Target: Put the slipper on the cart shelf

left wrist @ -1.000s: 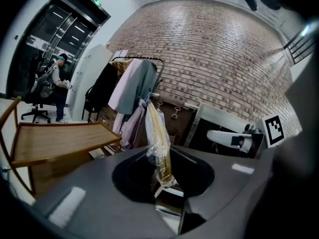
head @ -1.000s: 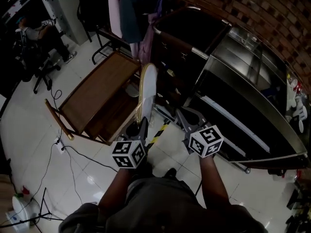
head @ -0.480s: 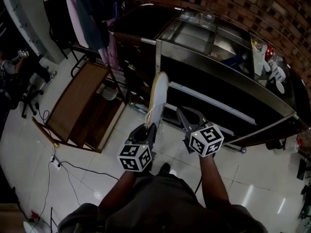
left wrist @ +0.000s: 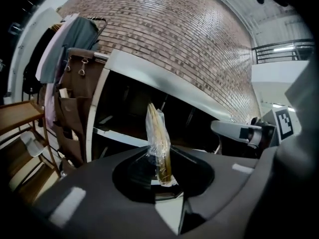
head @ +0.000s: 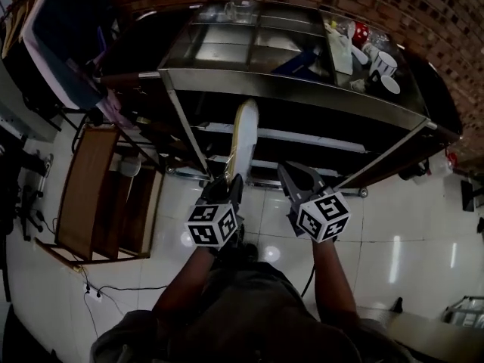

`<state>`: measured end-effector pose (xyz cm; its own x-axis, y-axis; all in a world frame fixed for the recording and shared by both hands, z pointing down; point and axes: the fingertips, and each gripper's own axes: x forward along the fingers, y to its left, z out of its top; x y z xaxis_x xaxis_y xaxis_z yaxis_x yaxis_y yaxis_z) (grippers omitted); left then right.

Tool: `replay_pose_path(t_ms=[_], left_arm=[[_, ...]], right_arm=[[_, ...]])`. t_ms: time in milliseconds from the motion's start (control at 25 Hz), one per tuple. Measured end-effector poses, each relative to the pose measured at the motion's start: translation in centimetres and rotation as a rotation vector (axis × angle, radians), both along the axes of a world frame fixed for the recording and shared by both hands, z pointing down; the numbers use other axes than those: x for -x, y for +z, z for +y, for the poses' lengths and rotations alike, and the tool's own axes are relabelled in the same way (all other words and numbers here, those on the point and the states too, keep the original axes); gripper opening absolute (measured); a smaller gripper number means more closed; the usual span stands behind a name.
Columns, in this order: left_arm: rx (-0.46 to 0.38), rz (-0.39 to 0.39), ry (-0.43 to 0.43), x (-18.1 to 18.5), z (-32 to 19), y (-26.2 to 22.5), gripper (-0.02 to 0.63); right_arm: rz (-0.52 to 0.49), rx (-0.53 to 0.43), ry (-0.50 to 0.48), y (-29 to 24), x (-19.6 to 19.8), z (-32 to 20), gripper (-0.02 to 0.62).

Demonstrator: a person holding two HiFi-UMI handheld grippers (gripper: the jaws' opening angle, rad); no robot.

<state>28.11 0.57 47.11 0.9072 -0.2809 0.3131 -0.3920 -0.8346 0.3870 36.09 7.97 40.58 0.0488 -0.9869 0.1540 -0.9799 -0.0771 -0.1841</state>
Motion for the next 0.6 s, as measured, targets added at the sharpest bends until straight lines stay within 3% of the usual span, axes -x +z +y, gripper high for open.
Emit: replay_pose_path(t_ms=[320,600], left_arm=[[0.031,0.006,0.135,-10.3,-0.9,1.5,0.075],[0.083,0.02,0.194,-16.8,-2.6,3.3,0.075]], right_arm=[[-0.005,0.069,0.201,1.0,-7.3,3.4,-0.002],[-0.008,0.121,0.288,1.6,-10.7,2.5,-0.002]])
